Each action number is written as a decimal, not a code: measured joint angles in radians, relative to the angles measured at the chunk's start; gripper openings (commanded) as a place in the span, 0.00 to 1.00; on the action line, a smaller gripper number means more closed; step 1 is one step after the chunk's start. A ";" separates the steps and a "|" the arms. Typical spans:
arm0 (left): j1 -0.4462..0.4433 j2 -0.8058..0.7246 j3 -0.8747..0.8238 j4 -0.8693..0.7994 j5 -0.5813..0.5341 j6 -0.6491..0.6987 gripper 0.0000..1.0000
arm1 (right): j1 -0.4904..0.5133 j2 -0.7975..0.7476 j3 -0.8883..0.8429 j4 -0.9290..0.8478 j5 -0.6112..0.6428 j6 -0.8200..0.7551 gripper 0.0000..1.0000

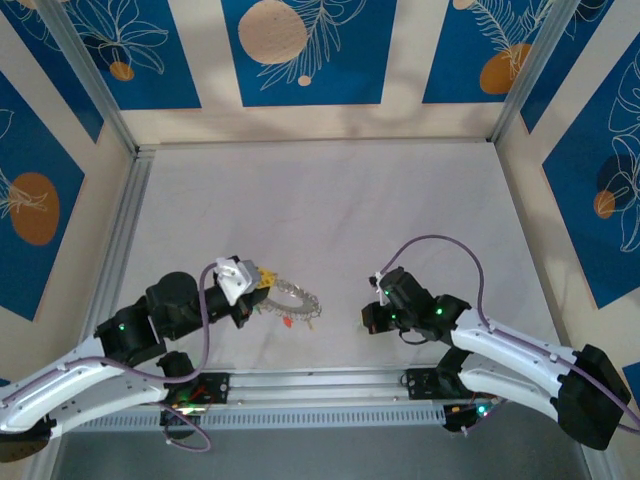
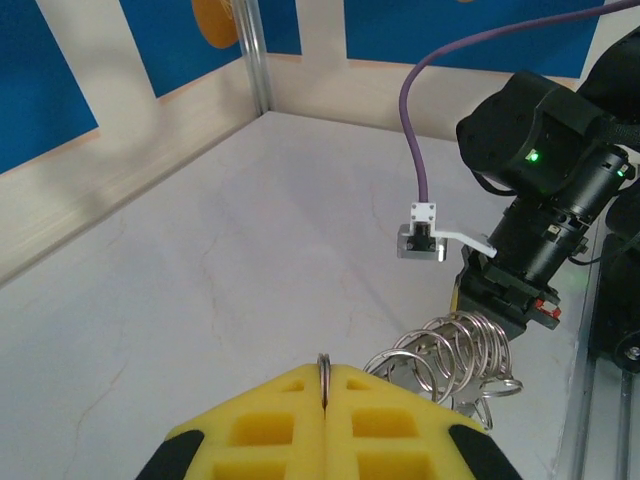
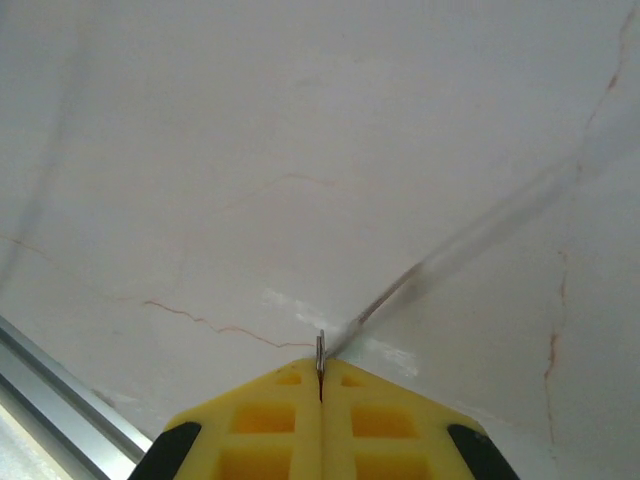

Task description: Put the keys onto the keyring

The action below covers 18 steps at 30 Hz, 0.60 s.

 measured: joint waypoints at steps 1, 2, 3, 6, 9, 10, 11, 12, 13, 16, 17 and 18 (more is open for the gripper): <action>0.000 0.000 -0.003 0.002 0.000 0.000 0.00 | 0.001 0.006 -0.001 0.000 0.000 0.002 0.00; 0.000 0.000 -0.007 0.003 0.000 0.000 0.00 | 0.001 0.012 -0.001 0.001 0.001 0.005 0.00; 0.000 0.002 -0.010 0.005 0.000 0.000 0.00 | 0.004 0.015 -0.001 0.004 0.001 0.009 0.00; 0.000 0.014 -0.012 0.009 0.000 0.000 0.00 | 0.011 0.020 -0.001 0.013 0.002 0.018 0.00; 0.000 0.030 -0.013 0.017 0.009 0.000 0.00 | 0.012 0.030 -0.001 0.024 0.006 0.028 0.00; 0.000 0.033 -0.013 0.019 0.013 0.000 0.00 | 0.012 0.032 -0.001 0.026 0.006 0.031 0.02; 0.000 0.035 -0.013 0.021 0.021 0.000 0.00 | 0.012 0.032 -0.001 0.026 0.007 0.033 0.05; 0.000 0.037 -0.013 0.024 0.032 -0.001 0.00 | 0.012 0.032 -0.001 0.027 0.009 0.036 0.08; 0.000 0.039 -0.013 0.027 0.040 0.000 0.00 | 0.012 0.032 -0.001 0.029 0.010 0.038 0.10; 0.000 0.047 -0.013 0.037 0.075 -0.001 0.00 | 0.012 0.031 -0.001 0.029 0.016 0.038 0.20; 0.000 0.052 -0.013 0.038 0.087 -0.001 0.00 | 0.012 0.031 -0.001 0.029 0.017 0.036 0.22; 0.000 0.056 -0.013 0.037 0.097 -0.002 0.00 | 0.012 0.029 0.000 0.026 0.018 0.032 0.24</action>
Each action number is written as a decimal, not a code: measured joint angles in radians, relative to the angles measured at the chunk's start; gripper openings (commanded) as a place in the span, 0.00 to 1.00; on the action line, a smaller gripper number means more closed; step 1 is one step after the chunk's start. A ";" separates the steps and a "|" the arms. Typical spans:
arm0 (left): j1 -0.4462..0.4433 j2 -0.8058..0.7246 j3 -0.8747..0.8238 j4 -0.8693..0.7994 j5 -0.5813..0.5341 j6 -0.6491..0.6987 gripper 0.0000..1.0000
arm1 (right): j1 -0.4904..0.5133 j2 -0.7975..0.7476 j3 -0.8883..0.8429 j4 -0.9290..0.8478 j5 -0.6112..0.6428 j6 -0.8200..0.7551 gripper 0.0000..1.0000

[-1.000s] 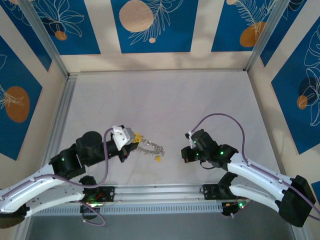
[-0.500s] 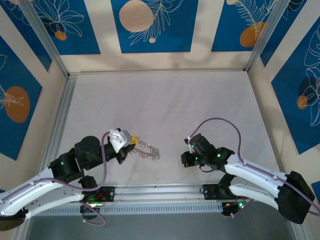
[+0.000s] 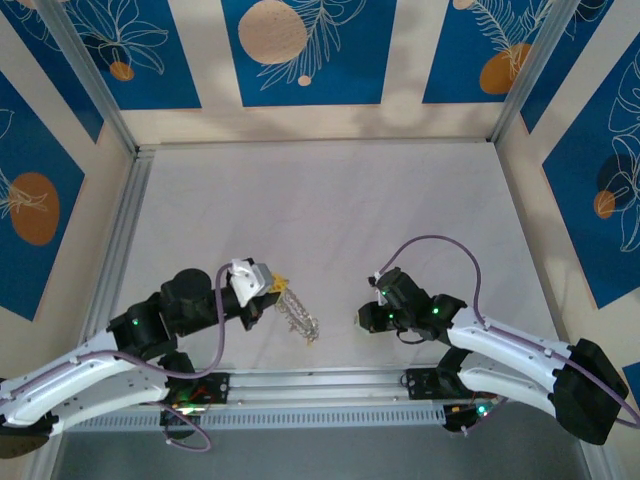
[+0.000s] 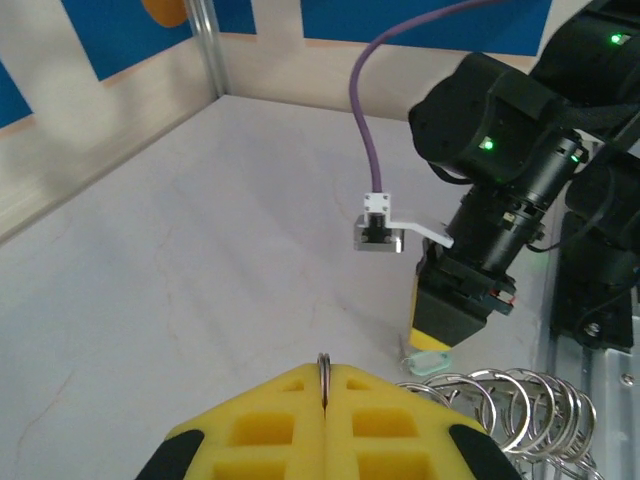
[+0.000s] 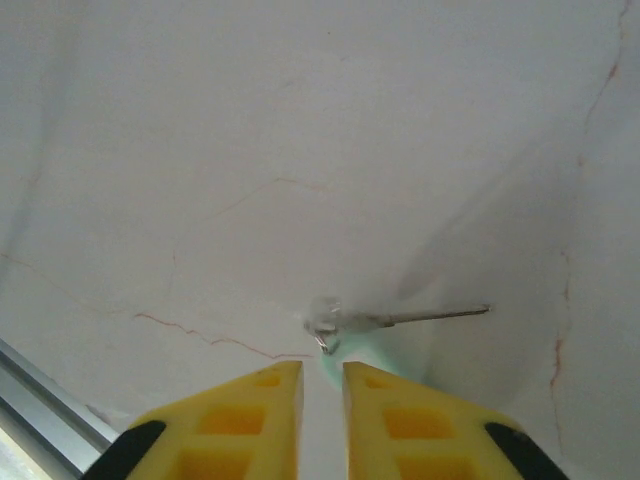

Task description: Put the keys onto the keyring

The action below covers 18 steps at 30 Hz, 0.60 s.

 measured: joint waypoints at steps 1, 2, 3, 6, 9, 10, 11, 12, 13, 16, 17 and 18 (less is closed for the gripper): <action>0.000 0.003 0.000 0.000 0.010 -0.003 0.00 | 0.000 -0.002 0.003 -0.005 0.000 -0.004 0.25; 0.000 0.006 0.000 0.000 0.019 -0.004 0.00 | 0.000 -0.007 0.008 -0.015 0.000 -0.011 0.25; 0.000 0.008 0.000 0.000 0.028 -0.005 0.00 | 0.000 -0.019 0.018 -0.031 -0.001 -0.018 0.26; 0.000 0.010 0.000 0.000 0.058 -0.007 0.00 | 0.008 -0.101 0.049 -0.058 -0.002 -0.051 0.29; 0.000 0.015 0.007 -0.003 0.096 -0.014 0.00 | 0.060 -0.219 0.109 -0.070 -0.014 -0.124 0.24; 0.000 0.018 0.011 -0.003 0.109 -0.019 0.00 | 0.086 -0.246 0.136 -0.072 -0.014 -0.148 0.23; 0.000 0.023 0.018 -0.003 0.129 -0.023 0.00 | 0.123 -0.273 0.173 -0.070 -0.014 -0.184 0.23; 0.000 0.029 0.025 -0.003 0.149 -0.025 0.00 | 0.164 -0.290 0.210 -0.063 -0.013 -0.222 0.23; 0.000 0.035 0.030 -0.002 0.169 -0.030 0.00 | 0.201 -0.299 0.240 -0.052 -0.012 -0.256 0.23; 0.000 0.062 0.047 0.006 0.229 -0.047 0.00 | 0.311 -0.298 0.307 0.021 -0.016 -0.366 0.23; 0.000 0.072 0.050 0.014 0.247 -0.053 0.00 | 0.330 -0.287 0.316 0.049 -0.025 -0.394 0.23; 0.000 0.080 0.051 0.019 0.264 -0.059 0.00 | 0.343 -0.267 0.324 0.084 -0.037 -0.423 0.23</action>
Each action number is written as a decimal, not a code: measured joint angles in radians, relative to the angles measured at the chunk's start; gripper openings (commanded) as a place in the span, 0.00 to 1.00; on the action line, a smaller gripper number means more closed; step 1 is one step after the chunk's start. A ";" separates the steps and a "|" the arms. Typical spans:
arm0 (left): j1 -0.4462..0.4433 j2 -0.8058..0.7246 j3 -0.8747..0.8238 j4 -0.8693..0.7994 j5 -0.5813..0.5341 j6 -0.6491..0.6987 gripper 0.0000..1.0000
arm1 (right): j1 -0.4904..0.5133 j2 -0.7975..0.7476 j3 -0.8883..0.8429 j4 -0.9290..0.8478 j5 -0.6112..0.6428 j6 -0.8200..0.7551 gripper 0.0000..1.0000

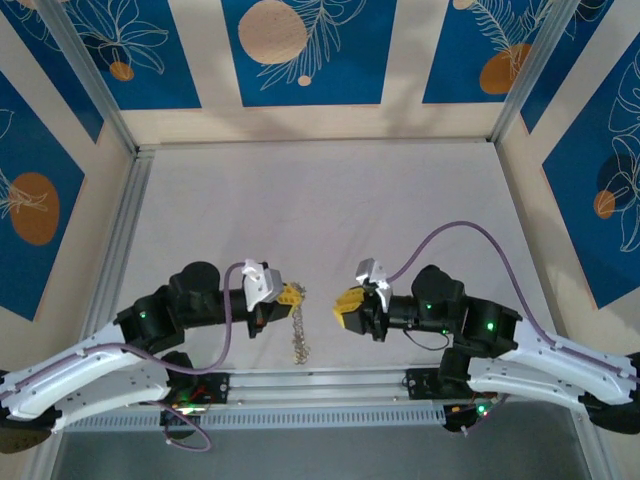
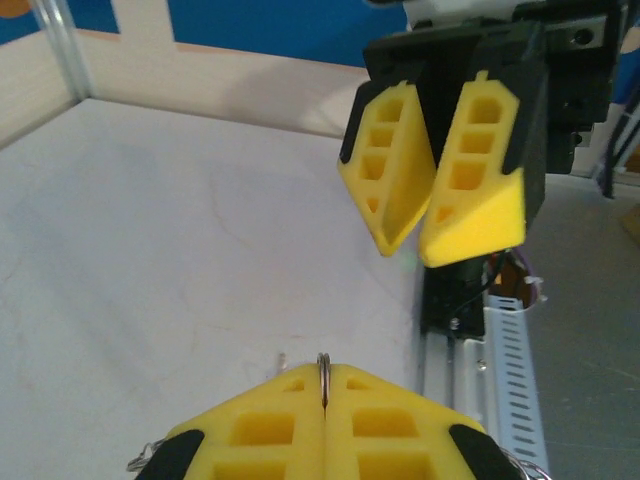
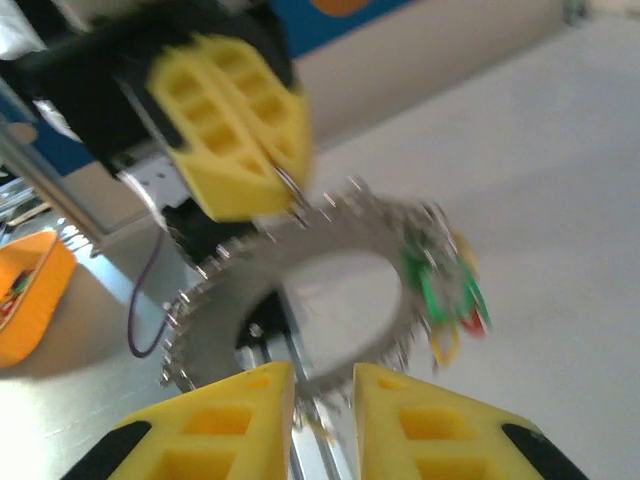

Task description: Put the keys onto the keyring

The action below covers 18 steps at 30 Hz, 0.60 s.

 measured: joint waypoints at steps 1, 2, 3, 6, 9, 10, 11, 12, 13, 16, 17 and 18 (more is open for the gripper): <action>0.000 0.006 0.002 0.003 0.015 -0.005 0.00 | 0.004 0.019 0.005 0.026 -0.007 -0.017 0.23; 0.000 0.011 0.003 0.006 0.030 -0.011 0.00 | 0.005 0.047 0.008 0.057 -0.016 -0.033 0.23; 0.000 0.014 0.003 0.010 0.046 -0.016 0.00 | 0.004 0.072 0.009 0.088 -0.029 -0.045 0.23; 0.000 0.015 0.004 0.033 0.093 -0.024 0.00 | -0.004 0.126 0.009 0.149 -0.073 -0.062 0.24; 0.000 0.015 0.007 0.059 0.131 -0.026 0.00 | -0.013 0.127 0.009 0.196 -0.109 -0.066 0.24; 0.000 0.015 0.007 0.068 0.142 -0.027 0.00 | -0.014 0.123 0.009 0.204 -0.117 -0.066 0.24; 0.000 0.015 0.007 0.077 0.153 -0.027 0.00 | -0.016 0.114 0.008 0.214 -0.128 -0.066 0.25; 0.000 0.015 0.007 0.085 0.165 -0.027 0.00 | -0.020 0.103 0.004 0.227 -0.138 -0.065 0.25; 0.000 0.016 0.007 0.091 0.175 -0.027 0.00 | -0.023 0.093 0.000 0.239 -0.145 -0.065 0.25; 0.000 0.026 0.008 0.114 0.196 -0.031 0.00 | -0.029 0.065 -0.014 0.270 -0.169 -0.065 0.25; 0.000 0.029 0.008 0.121 0.201 -0.034 0.00 | -0.030 0.063 -0.016 0.275 -0.175 -0.065 0.25; 0.000 0.033 0.008 0.124 0.204 -0.035 0.00 | -0.029 0.063 -0.017 0.282 -0.182 -0.065 0.24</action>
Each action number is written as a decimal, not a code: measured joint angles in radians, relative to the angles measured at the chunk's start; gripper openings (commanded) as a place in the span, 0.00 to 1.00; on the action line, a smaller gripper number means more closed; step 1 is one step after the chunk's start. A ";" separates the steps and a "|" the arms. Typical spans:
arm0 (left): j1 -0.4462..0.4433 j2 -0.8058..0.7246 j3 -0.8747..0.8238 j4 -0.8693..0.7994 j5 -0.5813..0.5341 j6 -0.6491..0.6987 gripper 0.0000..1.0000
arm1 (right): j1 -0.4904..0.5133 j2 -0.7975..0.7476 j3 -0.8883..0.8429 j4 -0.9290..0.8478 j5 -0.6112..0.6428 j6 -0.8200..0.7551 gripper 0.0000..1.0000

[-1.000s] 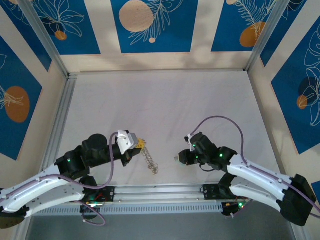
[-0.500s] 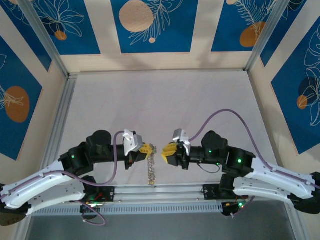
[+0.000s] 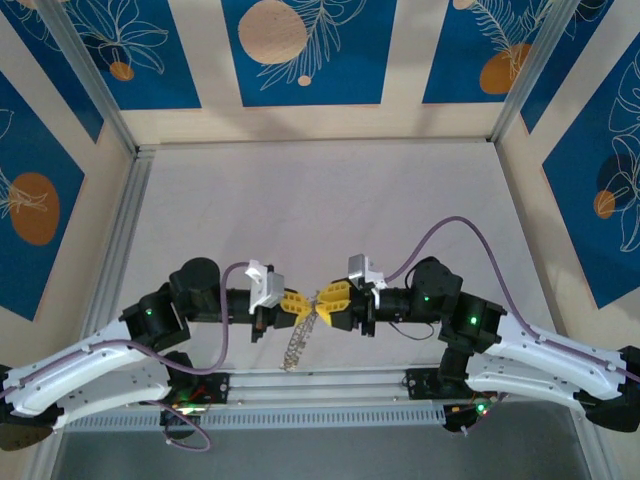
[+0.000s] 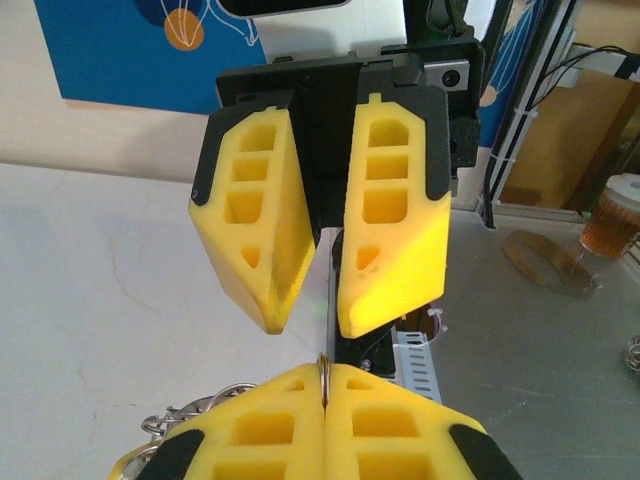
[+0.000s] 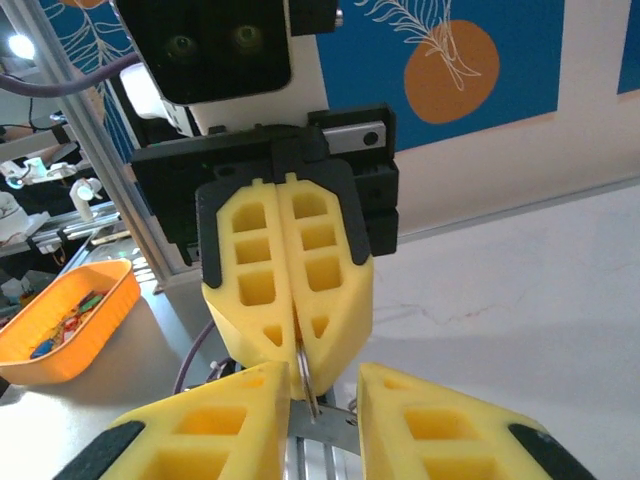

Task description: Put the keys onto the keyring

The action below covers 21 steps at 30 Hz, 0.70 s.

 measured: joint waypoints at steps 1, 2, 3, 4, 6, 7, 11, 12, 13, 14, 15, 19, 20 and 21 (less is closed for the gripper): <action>0.000 0.002 0.000 0.004 0.003 -0.004 0.00 | 0.000 0.002 -0.001 0.005 -0.007 0.000 0.24; 0.000 0.002 0.000 0.008 0.005 -0.008 0.00 | 0.000 0.003 -0.004 0.008 -0.014 0.000 0.24; 0.000 0.002 0.000 0.013 0.009 -0.010 0.00 | 0.000 0.003 -0.006 0.008 -0.021 0.000 0.24; 0.000 0.002 0.000 0.017 0.011 -0.011 0.00 | 0.000 0.003 -0.009 0.012 -0.027 0.000 0.24; 0.000 0.002 0.000 0.032 0.014 -0.016 0.00 | 0.000 0.002 -0.011 0.013 -0.039 0.000 0.24; 0.000 0.002 0.000 0.038 0.017 -0.018 0.00 | 0.000 0.002 -0.011 0.013 -0.040 0.000 0.24; 0.000 0.001 0.000 0.058 0.025 -0.028 0.00 | 0.000 0.000 -0.019 0.025 -0.056 0.000 0.24; 0.000 0.001 0.000 0.060 0.027 -0.033 0.00 | 0.000 -0.002 -0.022 0.028 -0.062 0.000 0.24; 0.000 0.001 0.000 0.061 0.028 -0.034 0.00 | 0.000 -0.004 -0.024 0.029 -0.068 0.000 0.23; 0.000 0.001 0.000 0.061 0.029 -0.036 0.00 | 0.000 -0.005 -0.026 0.031 -0.075 0.001 0.22; 0.000 0.001 0.000 0.061 0.030 -0.036 0.00 | 0.000 -0.005 -0.029 0.037 -0.084 0.001 0.21; 0.000 0.001 0.000 0.062 0.039 -0.037 0.00 | 0.000 -0.004 -0.036 0.049 -0.094 0.002 0.14; 0.000 0.001 0.000 0.063 0.042 -0.037 0.00 | 0.000 -0.004 -0.036 0.050 -0.094 0.000 0.14; 0.000 0.001 0.000 0.063 0.045 -0.037 0.00 | 0.000 -0.004 -0.036 0.050 -0.094 0.000 0.14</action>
